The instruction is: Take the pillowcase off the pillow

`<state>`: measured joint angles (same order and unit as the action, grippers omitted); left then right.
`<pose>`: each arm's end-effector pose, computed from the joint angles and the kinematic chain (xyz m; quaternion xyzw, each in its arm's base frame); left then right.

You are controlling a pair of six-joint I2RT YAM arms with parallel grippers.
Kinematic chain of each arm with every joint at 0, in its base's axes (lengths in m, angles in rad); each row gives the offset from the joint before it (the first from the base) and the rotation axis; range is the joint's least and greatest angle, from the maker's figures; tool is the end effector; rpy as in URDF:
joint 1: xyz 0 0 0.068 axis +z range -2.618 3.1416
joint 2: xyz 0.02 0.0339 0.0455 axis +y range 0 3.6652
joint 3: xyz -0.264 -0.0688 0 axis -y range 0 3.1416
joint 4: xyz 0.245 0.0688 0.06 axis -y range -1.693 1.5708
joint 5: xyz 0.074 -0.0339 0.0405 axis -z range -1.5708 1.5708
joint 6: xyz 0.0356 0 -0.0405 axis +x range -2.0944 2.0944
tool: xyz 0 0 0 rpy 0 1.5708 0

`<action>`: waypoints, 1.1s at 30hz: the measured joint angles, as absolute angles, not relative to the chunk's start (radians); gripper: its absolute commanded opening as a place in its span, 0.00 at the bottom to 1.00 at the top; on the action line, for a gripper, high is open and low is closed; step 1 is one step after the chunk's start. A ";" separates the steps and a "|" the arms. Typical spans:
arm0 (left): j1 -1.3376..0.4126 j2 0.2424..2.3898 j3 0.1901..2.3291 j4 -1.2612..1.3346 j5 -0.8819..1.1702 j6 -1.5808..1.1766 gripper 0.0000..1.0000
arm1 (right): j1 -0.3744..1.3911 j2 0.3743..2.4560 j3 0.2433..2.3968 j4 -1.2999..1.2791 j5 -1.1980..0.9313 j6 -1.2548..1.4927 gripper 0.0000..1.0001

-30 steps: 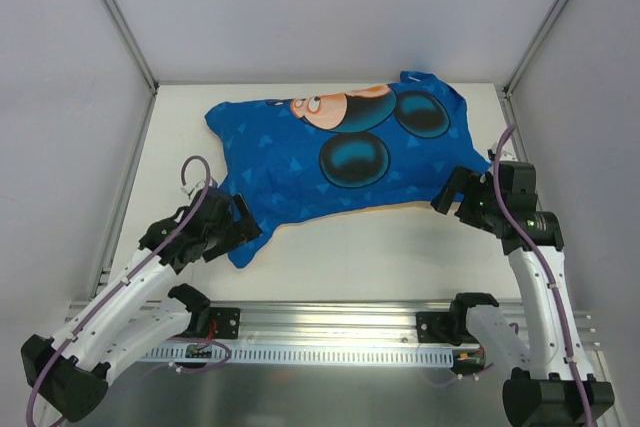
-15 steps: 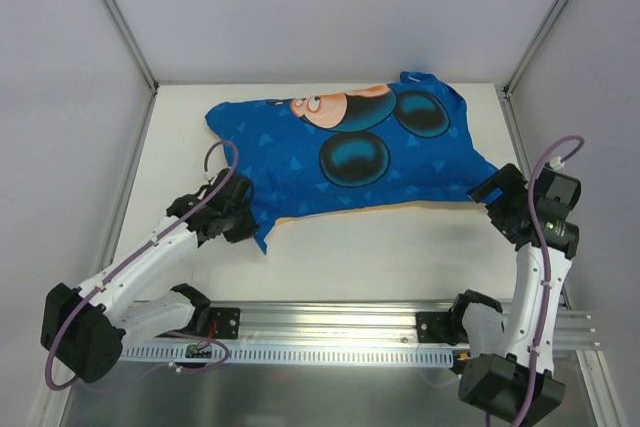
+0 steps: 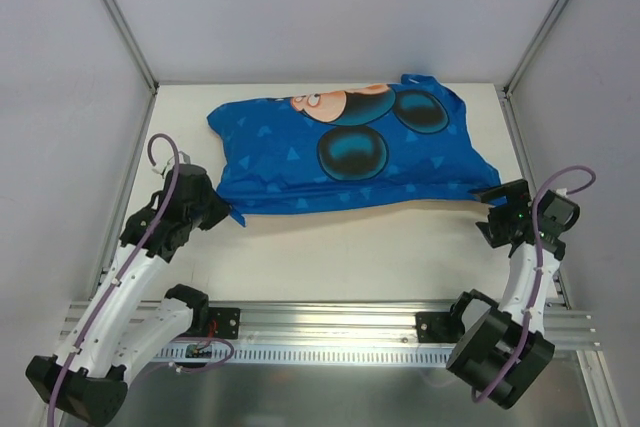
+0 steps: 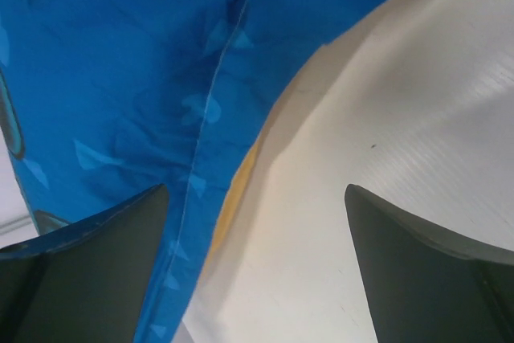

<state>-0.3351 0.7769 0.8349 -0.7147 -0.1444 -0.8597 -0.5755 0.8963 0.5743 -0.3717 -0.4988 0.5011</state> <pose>0.1522 -0.0476 0.3060 -0.2628 0.8562 -0.1941 0.4003 0.1665 -0.0877 0.2318 0.3598 0.8070 0.2080 0.4195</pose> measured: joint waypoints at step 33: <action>-0.286 0.732 0.854 -0.799 -0.121 -0.769 0.00 | -0.605 1.282 0.582 0.000 -0.582 0.752 1.00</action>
